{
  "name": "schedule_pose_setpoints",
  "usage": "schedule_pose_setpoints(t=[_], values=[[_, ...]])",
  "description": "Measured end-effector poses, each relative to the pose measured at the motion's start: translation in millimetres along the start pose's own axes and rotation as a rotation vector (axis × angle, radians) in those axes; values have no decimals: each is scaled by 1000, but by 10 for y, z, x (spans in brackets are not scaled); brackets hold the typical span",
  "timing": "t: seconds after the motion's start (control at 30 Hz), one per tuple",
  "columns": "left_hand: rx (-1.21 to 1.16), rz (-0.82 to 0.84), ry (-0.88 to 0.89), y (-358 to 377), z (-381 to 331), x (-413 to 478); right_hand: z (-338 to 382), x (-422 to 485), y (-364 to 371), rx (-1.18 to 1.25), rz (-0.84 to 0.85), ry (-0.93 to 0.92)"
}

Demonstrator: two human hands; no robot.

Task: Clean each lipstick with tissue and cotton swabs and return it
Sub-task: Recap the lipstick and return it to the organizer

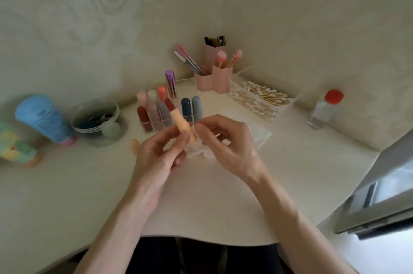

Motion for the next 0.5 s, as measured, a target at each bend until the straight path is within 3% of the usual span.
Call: schedule_pose_setpoints(t=[0.1,0.27,0.5], values=[[-8,14,18,-48,-18,-48,-7,-9,133,38,116,-36],[9,38,44,-129,-41,-105,-43,-14,150,219,147,-37],[-5,-72,106,-256,-18,-144,-95,-8,235,86,274,8]])
Point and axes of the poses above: each hand's wrist, its own x-axis towards the middle knuckle, its own y-axis out of the palm, z = x × y, the point moved 2 cm from there along x, towards the middle knuckle, and after that the axes turned 13 degrees about z, right-handed, at the moved point
